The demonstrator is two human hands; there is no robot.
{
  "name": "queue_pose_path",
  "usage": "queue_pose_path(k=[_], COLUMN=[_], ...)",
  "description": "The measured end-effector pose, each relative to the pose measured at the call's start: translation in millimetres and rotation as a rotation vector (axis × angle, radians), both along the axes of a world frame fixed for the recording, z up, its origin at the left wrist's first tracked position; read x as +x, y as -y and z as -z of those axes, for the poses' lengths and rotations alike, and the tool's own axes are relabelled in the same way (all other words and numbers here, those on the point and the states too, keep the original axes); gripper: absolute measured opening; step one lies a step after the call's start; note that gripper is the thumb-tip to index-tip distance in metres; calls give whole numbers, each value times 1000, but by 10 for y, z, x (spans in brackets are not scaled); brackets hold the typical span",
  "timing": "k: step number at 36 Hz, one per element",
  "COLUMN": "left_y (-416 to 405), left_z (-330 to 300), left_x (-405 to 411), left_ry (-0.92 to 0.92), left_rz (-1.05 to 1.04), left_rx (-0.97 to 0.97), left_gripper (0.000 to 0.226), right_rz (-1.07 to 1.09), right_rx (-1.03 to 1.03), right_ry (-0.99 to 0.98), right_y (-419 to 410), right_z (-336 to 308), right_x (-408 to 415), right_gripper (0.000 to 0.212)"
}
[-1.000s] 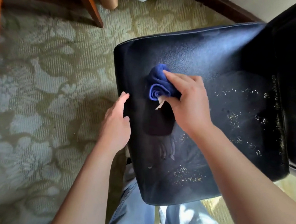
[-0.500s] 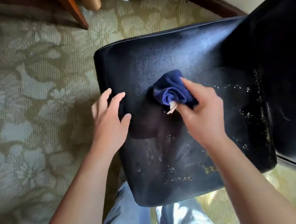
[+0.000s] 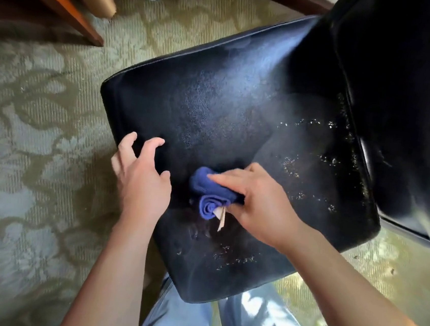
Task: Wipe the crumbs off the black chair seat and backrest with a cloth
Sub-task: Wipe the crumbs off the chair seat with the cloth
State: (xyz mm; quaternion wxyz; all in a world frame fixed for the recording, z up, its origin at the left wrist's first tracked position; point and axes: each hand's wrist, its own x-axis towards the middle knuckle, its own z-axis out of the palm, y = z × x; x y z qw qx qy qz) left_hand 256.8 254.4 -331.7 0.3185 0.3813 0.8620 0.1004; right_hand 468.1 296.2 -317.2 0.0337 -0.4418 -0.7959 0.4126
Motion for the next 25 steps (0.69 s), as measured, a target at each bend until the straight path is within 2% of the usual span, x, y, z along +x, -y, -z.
queue_pose_path(k=[2,4,7,10,14,18,21,23,25], left_y=[-26,-49,-99,-164,-202,-220,-243,-264,-291], left_z=[-9,-13,-4,17,45,45,34,18,5], left_x=[18,39,84,116,143,187,209,219,240], left_ry=[-19,-43,-49,-63,-88,-98,-95,-111,-128], left_rz=[1,32,122,130,125,116,112,109,111], left_rx=[-6,32,77,27,15,1,-10,-23,-14], left_gripper=[54,51,51,59,74,73,73,72,70], right_rz=[38,170,412,540,378,173,35,14,96], right_rx=[40,140,283,290,243,60,-46,-47,12], right_ry=[-59,-93,-12,100,107,20,-12,-66,-137], right_y=[-137,-347,-713,-925,-729,-315,-160,-191,-328], right_z=[-51,-80,-31,95,123,60,52,14,-44], right_x=[44,90,161,219,205,201,238,292,367], right_gripper=[52,53,58,60,59,51,53,56,56])
